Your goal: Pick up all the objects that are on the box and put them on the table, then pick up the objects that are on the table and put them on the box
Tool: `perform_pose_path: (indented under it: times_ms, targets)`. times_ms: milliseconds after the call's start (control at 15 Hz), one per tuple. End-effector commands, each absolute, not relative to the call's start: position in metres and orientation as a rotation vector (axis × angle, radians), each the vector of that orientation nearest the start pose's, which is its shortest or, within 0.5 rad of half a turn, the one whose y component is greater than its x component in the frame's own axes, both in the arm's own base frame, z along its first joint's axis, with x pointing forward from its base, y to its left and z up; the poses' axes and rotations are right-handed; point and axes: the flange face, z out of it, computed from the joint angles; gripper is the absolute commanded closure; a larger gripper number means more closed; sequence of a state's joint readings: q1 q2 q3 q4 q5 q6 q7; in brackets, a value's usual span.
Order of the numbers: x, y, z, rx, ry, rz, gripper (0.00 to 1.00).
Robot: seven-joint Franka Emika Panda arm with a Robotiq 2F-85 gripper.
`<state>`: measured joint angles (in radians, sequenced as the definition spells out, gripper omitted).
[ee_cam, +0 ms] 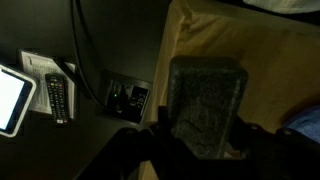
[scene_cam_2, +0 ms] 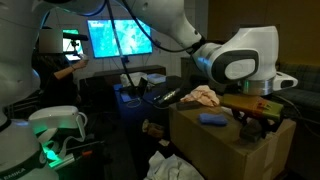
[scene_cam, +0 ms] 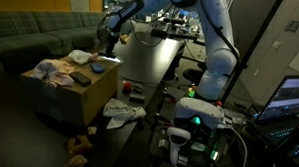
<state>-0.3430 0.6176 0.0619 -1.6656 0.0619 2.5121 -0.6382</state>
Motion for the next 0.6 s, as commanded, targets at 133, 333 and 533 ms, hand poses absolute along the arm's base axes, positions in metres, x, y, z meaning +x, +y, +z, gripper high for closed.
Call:
perform_pose_path:
  times_ms: [133, 333, 533]
  targets:
    - [0.643, -0.218, 0.312, -3.125, -0.429, -0.448, 0.69]
    - [0.613, -0.239, 0.320, -3.136, -0.360, -0.456, 0.69]
    - [0.577, -0.264, 0.319, -3.137, -0.252, -0.461, 0.69]
